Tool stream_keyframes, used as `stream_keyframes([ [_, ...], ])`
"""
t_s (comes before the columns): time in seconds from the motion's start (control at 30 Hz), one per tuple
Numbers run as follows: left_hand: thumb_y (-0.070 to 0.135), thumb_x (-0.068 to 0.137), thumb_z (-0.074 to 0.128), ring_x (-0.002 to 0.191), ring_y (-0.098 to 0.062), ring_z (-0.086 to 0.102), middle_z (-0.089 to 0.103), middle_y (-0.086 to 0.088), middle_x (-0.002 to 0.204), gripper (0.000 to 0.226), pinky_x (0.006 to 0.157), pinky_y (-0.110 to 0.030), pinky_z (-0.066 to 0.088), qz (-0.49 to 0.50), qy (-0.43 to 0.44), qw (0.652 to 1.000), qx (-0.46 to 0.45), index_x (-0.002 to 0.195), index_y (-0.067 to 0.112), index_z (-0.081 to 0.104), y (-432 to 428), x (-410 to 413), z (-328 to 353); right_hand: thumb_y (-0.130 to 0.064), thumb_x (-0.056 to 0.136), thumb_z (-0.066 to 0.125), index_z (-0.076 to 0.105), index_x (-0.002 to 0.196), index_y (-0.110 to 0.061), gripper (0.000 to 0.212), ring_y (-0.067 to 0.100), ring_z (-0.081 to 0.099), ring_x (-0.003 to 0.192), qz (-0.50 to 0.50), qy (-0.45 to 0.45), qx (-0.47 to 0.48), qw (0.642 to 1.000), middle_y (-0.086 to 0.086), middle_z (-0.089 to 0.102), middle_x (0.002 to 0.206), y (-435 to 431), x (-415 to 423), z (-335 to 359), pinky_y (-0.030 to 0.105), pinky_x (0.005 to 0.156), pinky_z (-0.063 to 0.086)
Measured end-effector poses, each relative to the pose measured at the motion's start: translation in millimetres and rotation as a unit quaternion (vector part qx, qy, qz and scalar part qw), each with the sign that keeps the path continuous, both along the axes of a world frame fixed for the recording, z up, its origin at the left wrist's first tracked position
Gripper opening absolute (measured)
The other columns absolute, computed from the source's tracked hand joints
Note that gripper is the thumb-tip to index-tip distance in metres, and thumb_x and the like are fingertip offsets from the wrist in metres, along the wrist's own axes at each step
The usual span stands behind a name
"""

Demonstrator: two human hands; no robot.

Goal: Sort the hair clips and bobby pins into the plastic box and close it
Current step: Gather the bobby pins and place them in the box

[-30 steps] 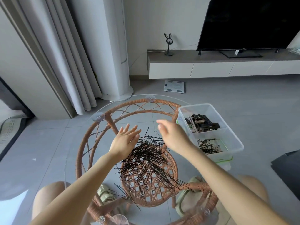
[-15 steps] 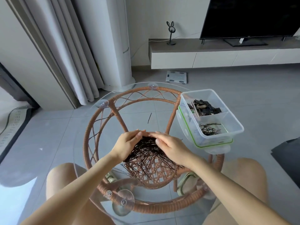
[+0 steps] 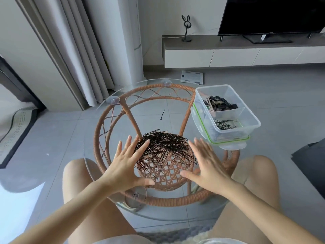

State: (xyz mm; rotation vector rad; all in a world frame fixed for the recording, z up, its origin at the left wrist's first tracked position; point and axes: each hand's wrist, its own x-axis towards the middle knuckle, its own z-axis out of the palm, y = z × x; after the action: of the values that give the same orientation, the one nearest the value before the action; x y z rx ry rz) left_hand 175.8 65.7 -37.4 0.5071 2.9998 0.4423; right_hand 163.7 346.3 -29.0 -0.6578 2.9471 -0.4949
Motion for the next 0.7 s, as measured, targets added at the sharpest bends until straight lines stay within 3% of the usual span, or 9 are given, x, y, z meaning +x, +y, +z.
stream_keyframes([
  [0.13,0.092,0.060,0.026,0.140,-0.023,-0.026,-0.019,-0.001,0.153,0.103,0.113,-0.042,-0.016,0.042,0.036,0.998,-0.004,0.136,0.047,-0.025,17,-10,1,-0.067,0.082,-0.003,-0.010,0.146,-0.021,0.079,0.019,-0.016,0.139,-0.048,0.015,-0.016,0.999,0.012,-0.009,0.154,-30,-12,-3,0.032,0.113,-0.012],
  [0.37,0.074,0.077,0.017,0.144,-0.027,-0.013,0.000,-0.011,0.157,0.085,0.116,-0.038,-0.009,0.084,0.066,0.994,0.024,0.147,0.028,0.000,44,-35,4,-0.042,0.098,0.021,0.015,0.146,-0.013,0.057,0.020,0.006,0.144,-0.084,-0.005,-0.153,0.985,0.012,0.013,0.155,-84,-31,4,0.030,0.117,-0.002],
  [0.47,0.059,0.085,0.026,0.145,-0.020,-0.009,0.006,-0.005,0.158,0.072,0.119,-0.036,-0.004,0.069,0.054,0.991,0.101,0.147,0.026,0.008,49,-40,5,-0.036,0.099,0.027,0.017,0.146,-0.015,0.052,0.015,0.012,0.143,-0.081,-0.064,-0.266,0.959,0.007,0.017,0.155,-104,-30,12,0.032,0.118,0.007],
  [0.57,0.045,0.091,0.039,0.144,-0.007,0.003,0.020,0.003,0.155,0.059,0.116,-0.026,0.006,0.111,0.035,0.962,0.248,0.145,0.026,0.022,44,-42,9,-0.043,0.097,0.025,0.023,0.144,-0.021,0.052,0.009,0.025,0.138,-0.126,-0.088,-0.360,0.920,-0.002,0.026,0.152,-107,-41,22,0.020,0.108,0.019],
  [0.63,0.041,0.092,0.044,0.142,-0.005,0.014,0.030,0.005,0.151,0.053,0.111,-0.023,0.013,0.152,0.045,0.943,0.294,0.141,0.025,0.031,38,-46,13,-0.046,0.096,0.025,0.029,0.141,-0.019,0.052,0.011,0.033,0.134,-0.165,-0.046,-0.349,0.921,-0.002,0.035,0.148,-102,-67,27,0.019,0.102,0.023],
  [0.7,0.039,0.093,0.045,0.142,-0.010,0.020,0.036,0.002,0.149,0.048,0.110,-0.025,0.017,0.187,0.051,0.932,0.307,0.137,0.022,0.038,33,-54,17,-0.041,0.098,0.026,0.036,0.137,-0.012,0.050,0.019,0.040,0.130,-0.174,-0.025,-0.303,0.937,0.005,0.042,0.143,-98,-102,30,0.027,0.104,0.029],
])
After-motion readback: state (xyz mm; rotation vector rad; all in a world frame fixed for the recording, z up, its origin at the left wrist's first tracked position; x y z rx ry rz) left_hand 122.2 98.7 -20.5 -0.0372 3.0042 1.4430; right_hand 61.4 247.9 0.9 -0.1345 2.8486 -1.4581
